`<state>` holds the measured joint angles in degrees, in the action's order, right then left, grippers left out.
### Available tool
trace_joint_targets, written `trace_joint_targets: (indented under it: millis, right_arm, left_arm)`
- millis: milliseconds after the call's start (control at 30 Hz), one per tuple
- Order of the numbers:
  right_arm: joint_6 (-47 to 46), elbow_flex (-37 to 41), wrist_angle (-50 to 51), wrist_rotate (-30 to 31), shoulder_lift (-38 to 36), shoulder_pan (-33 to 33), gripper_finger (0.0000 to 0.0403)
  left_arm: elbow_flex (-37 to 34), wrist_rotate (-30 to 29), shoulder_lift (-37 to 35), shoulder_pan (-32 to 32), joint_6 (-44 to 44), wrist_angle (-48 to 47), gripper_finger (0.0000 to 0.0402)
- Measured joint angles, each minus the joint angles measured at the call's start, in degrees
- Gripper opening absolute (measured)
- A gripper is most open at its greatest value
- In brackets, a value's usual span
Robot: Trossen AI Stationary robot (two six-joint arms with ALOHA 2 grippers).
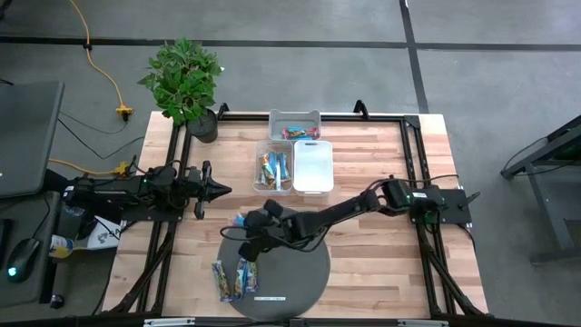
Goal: Pick and place Granola Bars by type
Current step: Put the red granola bar into the gray bin
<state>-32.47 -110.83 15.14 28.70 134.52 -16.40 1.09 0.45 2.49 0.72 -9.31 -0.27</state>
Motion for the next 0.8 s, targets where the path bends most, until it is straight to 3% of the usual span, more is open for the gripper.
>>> trace_joint_targets:
  millis: [567, 800]
  right_arm:
    - [6.15, -0.13, -6.87, 21.38, -9.74, 0.99, 0.0062]
    - [9.18, -0.13, -14.89, 24.84, -10.06, 1.93, 0.0062]
  left_arm:
    - [0.01, 0.00, 0.00, 0.00, 0.01, 0.02, 0.0000]
    - [-0.01, 0.00, -0.01, -0.01, 0.01, 0.02, 0.0000]
